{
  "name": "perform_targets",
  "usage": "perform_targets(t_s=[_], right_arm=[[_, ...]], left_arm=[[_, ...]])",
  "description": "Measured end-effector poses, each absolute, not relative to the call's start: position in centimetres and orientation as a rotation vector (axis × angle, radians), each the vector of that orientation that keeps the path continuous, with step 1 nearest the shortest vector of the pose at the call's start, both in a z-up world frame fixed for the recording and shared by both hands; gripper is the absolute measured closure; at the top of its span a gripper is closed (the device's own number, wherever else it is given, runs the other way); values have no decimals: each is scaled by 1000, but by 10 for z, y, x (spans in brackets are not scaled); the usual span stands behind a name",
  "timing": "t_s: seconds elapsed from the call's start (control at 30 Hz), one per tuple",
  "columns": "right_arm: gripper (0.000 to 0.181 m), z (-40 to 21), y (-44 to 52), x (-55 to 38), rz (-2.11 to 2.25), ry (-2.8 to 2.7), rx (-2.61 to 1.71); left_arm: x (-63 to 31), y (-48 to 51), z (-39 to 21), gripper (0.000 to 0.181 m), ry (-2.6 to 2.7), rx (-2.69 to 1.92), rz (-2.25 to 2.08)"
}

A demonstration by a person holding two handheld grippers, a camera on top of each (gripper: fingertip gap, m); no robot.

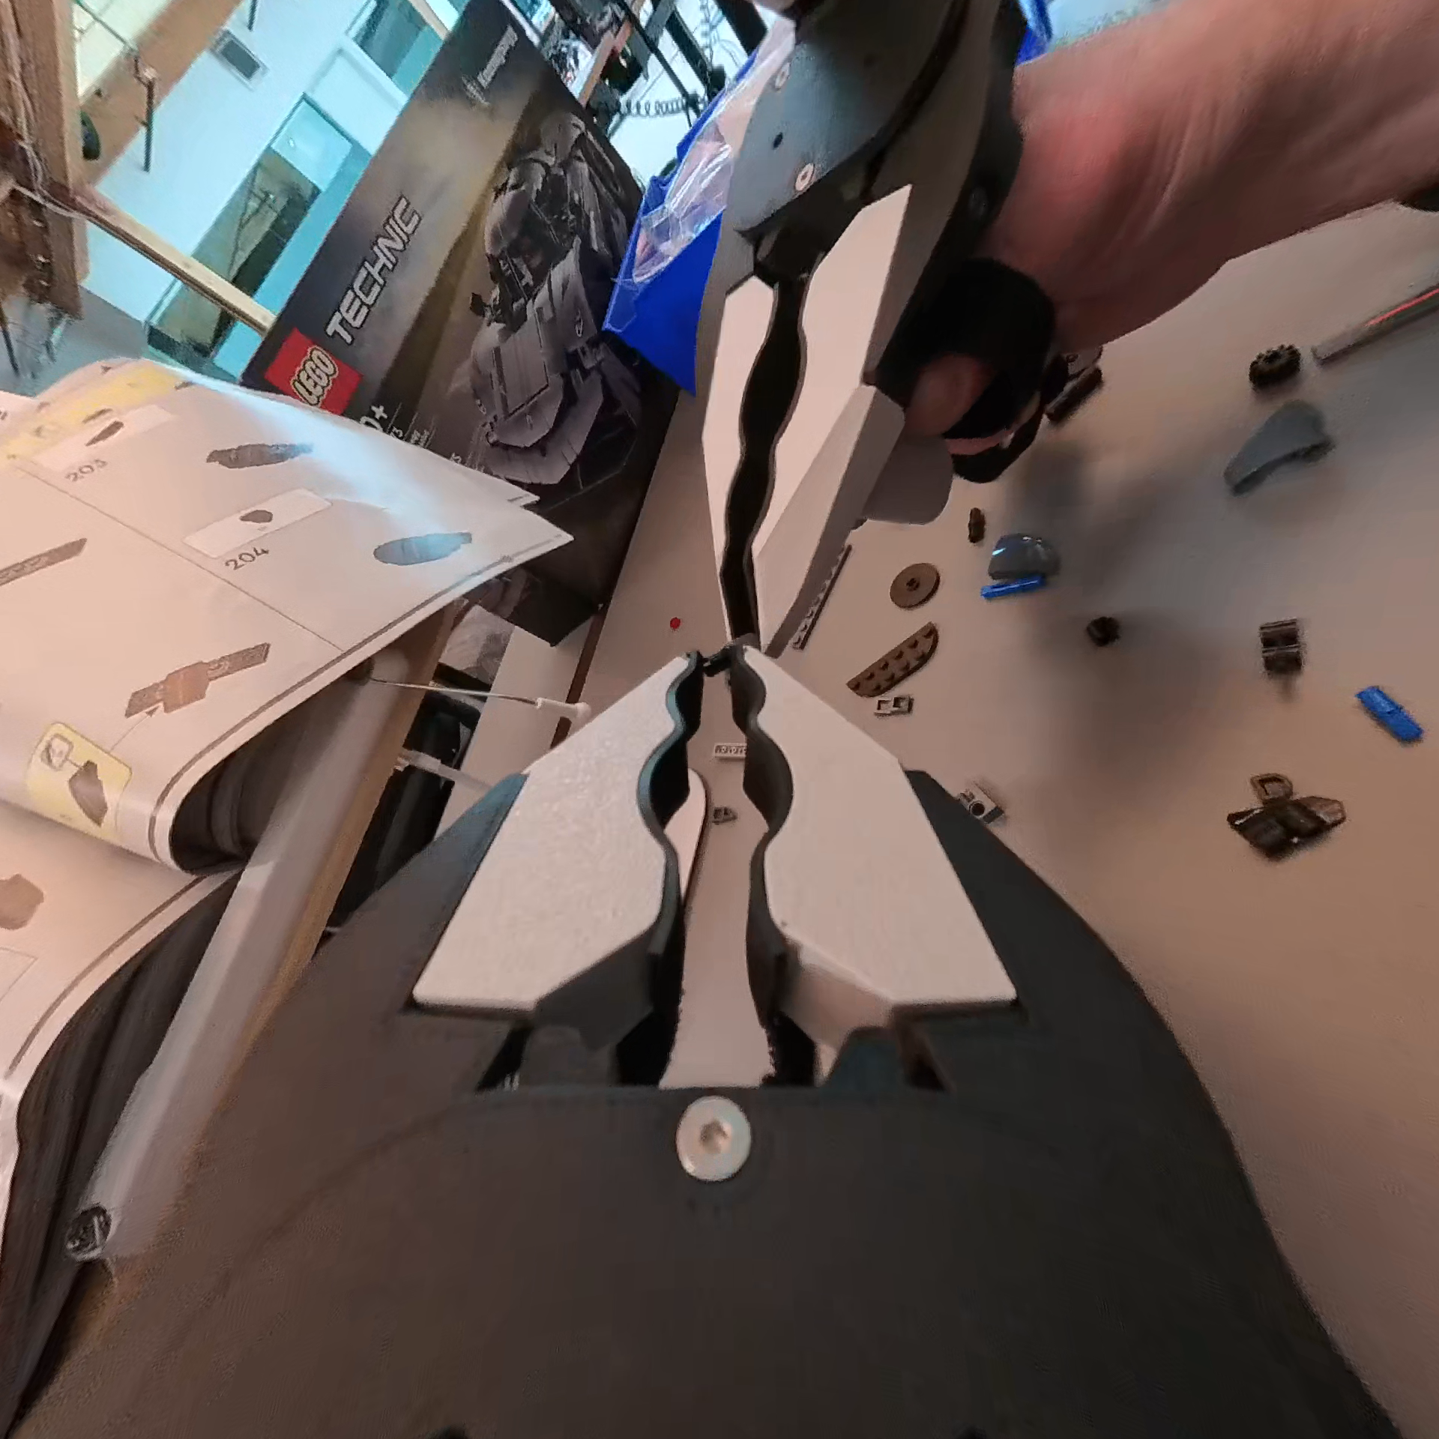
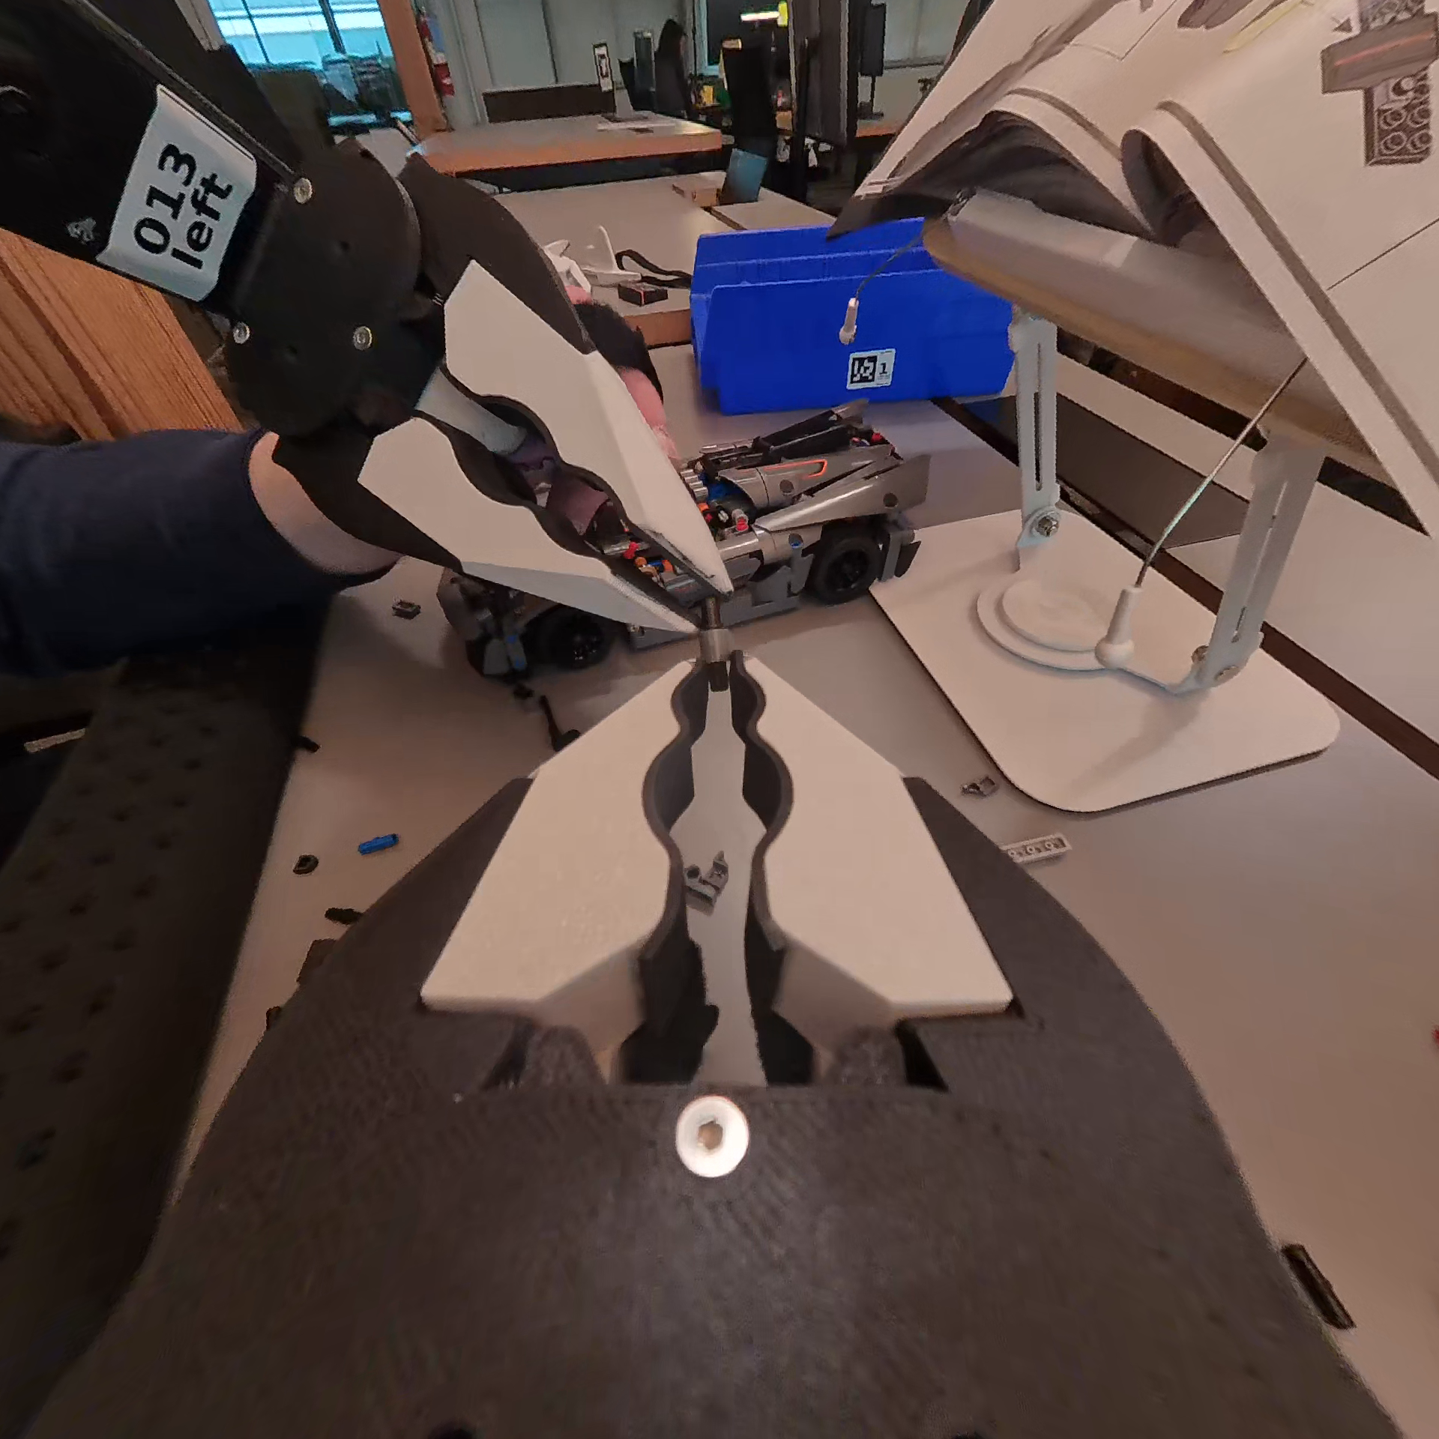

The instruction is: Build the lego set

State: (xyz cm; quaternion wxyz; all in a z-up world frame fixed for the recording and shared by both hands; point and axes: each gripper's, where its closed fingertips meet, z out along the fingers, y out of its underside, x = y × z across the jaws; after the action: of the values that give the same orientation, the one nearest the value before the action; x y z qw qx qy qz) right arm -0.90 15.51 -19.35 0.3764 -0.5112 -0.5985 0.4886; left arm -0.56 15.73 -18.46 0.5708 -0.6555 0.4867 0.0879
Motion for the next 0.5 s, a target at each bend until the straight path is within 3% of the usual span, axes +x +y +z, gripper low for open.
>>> perform_targets(t_s=[0.5], right_arm=[[178, -201, 150, -8, 1213, -1595, -1293]], left_arm=[[-7, 151, -195, 177, 1175, -1633, 91]])
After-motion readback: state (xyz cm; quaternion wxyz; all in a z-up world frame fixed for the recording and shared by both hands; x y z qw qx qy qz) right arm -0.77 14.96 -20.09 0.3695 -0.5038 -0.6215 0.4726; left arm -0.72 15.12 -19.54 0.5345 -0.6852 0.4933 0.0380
